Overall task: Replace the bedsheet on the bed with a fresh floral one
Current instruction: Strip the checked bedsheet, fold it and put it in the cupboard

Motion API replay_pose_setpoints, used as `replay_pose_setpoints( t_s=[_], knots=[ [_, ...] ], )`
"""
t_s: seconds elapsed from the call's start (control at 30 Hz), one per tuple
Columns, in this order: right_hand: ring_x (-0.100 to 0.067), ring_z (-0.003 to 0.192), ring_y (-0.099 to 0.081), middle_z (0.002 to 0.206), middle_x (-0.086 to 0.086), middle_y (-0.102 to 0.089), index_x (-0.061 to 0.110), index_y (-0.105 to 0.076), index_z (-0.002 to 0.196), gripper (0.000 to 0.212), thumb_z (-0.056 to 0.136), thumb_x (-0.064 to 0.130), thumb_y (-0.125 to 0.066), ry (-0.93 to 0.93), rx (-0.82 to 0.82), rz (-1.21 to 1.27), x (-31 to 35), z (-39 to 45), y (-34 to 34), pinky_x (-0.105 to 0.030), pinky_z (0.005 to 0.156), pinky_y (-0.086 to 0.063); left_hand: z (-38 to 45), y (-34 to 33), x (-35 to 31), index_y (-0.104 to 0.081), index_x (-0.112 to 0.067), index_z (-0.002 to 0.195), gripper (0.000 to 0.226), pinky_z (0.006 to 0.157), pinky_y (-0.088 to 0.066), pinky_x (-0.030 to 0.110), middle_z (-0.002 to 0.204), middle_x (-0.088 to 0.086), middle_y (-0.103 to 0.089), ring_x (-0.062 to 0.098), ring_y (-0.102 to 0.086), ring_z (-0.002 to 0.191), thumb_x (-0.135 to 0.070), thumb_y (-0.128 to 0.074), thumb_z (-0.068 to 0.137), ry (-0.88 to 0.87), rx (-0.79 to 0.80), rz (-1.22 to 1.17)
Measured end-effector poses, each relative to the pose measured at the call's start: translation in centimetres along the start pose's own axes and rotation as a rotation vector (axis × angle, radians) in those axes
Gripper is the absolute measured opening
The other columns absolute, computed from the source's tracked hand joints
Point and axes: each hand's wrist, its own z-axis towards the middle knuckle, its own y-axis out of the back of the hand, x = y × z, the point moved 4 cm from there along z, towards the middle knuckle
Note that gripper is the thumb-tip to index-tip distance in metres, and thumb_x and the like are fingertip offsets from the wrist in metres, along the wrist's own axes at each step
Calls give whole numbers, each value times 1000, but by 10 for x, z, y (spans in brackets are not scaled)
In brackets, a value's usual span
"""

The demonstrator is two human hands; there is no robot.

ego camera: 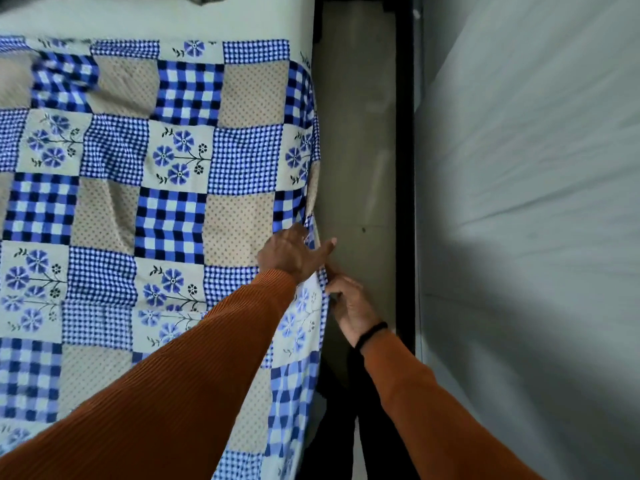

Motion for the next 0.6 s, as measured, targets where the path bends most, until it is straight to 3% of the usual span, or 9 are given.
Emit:
replay_pose_setpoints(
  t_s=[0.1, 0.2, 0.27, 0.33, 0.43, 0.5, 0.6],
  knots=[
    [-20, 72, -66, 75, -10, -71, 5, -69, 65, 14, 56, 1, -59, -84, 14, 74, 3, 18, -13, -28, 73, -51, 39, 10, -9, -53, -22, 137, 67, 101, -47, 46, 135, 13, -59, 36, -58, 123, -67, -60, 88, 115, 120, 65],
    [-20, 66, -56, 74, -10, -61, 5, -61, 68, 7, 75, 9, -61, -246, -86, 244, 6, 48, -13, -29, 68, -45, 79, 18, -10, -59, -13, 128, 47, 100, -49, 43, 130, 15, -62, 36, -60, 120, -38, -68, 90, 125, 218, 58],
    [-20, 67, -60, 77, -9, -65, 7, -68, 75, 34, 95, 34, -60, -336, -250, 277, 14, 84, -3, -30, 69, -48, 97, 22, -16, -72, -10, 108, 29, 86, -56, 34, 109, 10, -73, 27, -70, 102, -30, -74, 87, 24, 319, 45],
    [-27, 85, -65, 92, -13, -68, 9, -70, 91, 49, 92, 57, -63, -407, -296, 262, 34, 120, -6, -36, 85, -52, 105, 30, -16, -73, -10, 86, 18, 66, -52, 24, 80, 3, -76, 14, -72, 75, -27, -77, 88, -39, 409, -55],
    [-31, 105, -64, 114, -16, -69, 7, -67, 121, 74, 87, 72, -58, -445, -223, 179, 70, 166, -25, -44, 103, -49, 111, 39, -5, -68, -10, 79, 18, 68, -56, 29, 71, 2, -73, 13, -71, 68, -21, -79, 87, -40, 530, -261],
    [-32, 109, -66, 116, -16, -71, 8, -67, 124, 69, 91, 68, -57, -397, -188, 141, 104, 191, -40, -46, 103, -51, 111, 39, -5, -69, -4, 86, 19, 71, -58, 32, 79, 8, -75, 18, -71, 74, -19, -81, 86, -58, 588, -374],
    [-30, 106, -66, 107, -14, -71, 8, -68, 109, 41, 97, 46, -63, -317, -142, 76, 150, 218, -59, -46, 104, -50, 107, 33, -10, -65, 9, 100, 33, 67, -58, 24, 88, 12, -74, 13, -70, 72, -15, -81, 85, -25, 656, -476]
  ],
)
